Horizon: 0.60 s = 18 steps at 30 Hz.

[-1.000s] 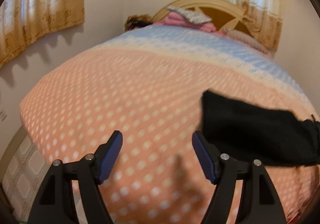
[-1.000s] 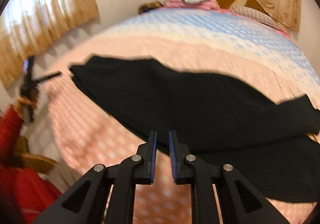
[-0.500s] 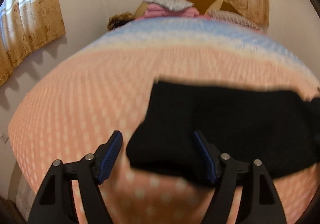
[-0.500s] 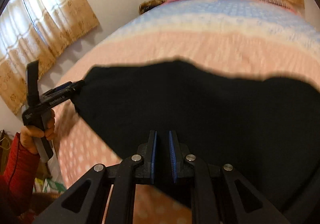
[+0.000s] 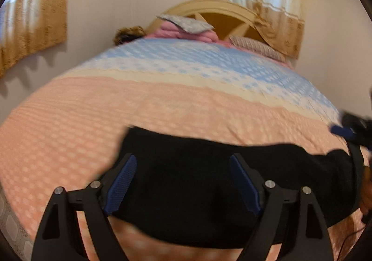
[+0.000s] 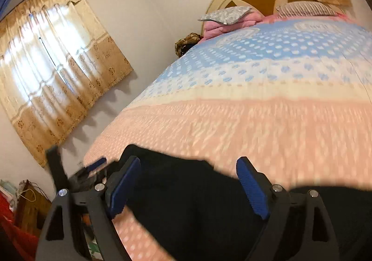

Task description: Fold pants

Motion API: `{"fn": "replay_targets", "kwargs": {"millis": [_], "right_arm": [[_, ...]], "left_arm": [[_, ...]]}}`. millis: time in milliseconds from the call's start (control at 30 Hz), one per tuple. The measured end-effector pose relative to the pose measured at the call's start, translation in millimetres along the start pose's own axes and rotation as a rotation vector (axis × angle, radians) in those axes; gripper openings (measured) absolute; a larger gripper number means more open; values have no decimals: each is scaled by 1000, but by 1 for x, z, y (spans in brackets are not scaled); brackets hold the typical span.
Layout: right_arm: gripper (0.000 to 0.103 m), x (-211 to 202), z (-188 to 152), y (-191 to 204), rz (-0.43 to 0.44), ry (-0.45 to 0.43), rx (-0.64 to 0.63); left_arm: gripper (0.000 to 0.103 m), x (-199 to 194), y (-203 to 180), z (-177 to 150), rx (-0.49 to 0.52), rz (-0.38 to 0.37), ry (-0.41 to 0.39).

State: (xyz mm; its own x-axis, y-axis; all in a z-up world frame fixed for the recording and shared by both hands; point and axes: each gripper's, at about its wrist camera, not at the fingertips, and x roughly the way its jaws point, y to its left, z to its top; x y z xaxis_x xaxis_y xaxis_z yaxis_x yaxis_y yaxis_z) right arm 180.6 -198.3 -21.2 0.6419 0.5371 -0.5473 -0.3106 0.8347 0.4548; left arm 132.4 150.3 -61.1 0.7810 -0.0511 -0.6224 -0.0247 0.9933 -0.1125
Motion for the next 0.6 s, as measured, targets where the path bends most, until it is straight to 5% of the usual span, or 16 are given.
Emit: {"fn": "replay_targets", "kwargs": {"millis": [167, 300, 433, 600], "right_arm": [[86, 62, 7, -18, 13, 160, 12], [86, 88, -18, -17, 83, 303, 34], [86, 85, -31, 7, 76, 332, -69], [86, 92, -29, 8, 84, 363, -48]], "left_arm": [[85, 17, -11, -18, 105, 74, 62], [85, 6, 3, -39, 134, 24, 65], [85, 0, 1, -44, 173, 29, 39], [87, 8, -2, -39, 165, 43, 48]]}}
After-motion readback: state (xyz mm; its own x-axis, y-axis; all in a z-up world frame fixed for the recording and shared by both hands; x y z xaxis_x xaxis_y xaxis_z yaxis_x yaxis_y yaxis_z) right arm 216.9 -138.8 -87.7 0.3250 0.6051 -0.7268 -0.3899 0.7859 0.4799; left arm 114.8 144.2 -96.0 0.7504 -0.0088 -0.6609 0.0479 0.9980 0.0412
